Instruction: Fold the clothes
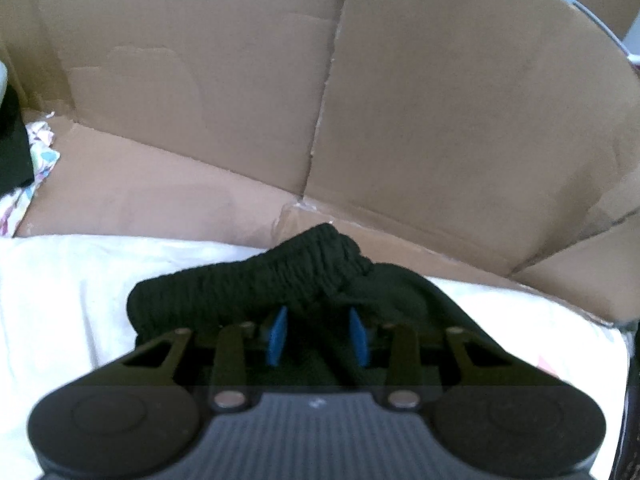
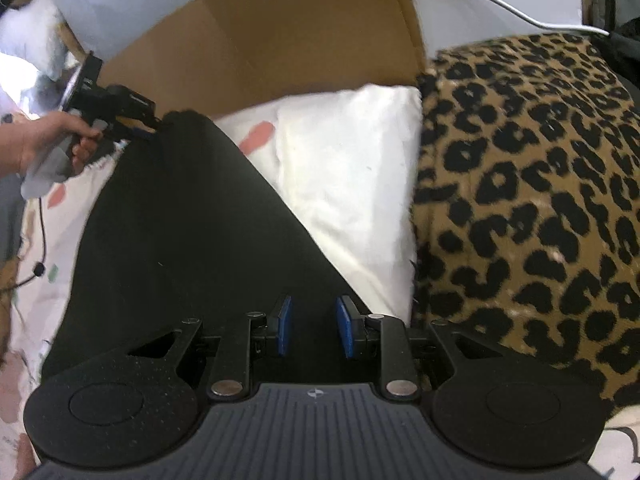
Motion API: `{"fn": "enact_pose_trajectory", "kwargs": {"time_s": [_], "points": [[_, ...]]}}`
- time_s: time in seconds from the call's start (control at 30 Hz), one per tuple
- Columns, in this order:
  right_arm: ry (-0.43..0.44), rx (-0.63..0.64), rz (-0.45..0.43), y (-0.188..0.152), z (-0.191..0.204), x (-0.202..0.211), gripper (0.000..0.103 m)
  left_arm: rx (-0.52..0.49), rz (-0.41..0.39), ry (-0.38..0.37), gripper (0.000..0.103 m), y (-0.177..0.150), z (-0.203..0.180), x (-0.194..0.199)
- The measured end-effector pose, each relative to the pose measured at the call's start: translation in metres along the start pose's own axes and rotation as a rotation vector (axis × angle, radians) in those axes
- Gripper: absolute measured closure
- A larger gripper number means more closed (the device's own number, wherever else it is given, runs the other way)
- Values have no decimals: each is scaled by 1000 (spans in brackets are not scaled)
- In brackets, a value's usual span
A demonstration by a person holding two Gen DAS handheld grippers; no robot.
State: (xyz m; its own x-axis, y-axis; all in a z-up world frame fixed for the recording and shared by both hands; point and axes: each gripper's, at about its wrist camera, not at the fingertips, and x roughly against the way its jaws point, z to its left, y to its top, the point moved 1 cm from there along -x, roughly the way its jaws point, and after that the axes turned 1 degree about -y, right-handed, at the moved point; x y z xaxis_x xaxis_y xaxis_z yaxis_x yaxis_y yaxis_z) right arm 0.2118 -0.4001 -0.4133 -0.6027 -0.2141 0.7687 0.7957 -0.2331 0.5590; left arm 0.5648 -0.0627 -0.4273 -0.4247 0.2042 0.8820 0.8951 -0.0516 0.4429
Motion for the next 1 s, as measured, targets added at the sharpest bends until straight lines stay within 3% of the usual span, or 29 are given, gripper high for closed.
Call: {"fn": "enact_pose_trajectory", "kwargs": {"time_s": [0.27, 0.4, 0.63, 0.87, 1.0], "points": [[-31, 16, 71, -21, -11, 7, 78, -77, -4, 41, 60, 0, -11, 6], [-50, 18, 94, -23, -8, 13, 79, -103, 36, 53, 62, 6, -17, 13], [-29, 27, 56, -18, 9, 25, 76, -224, 33, -22, 63, 8, -13, 51], [20, 82, 53, -11, 40, 11, 75, -342, 79, -38, 81, -20, -1, 63], [13, 103, 65, -10, 53, -2, 73, -357, 88, -43, 80, -37, 9, 40]]}}
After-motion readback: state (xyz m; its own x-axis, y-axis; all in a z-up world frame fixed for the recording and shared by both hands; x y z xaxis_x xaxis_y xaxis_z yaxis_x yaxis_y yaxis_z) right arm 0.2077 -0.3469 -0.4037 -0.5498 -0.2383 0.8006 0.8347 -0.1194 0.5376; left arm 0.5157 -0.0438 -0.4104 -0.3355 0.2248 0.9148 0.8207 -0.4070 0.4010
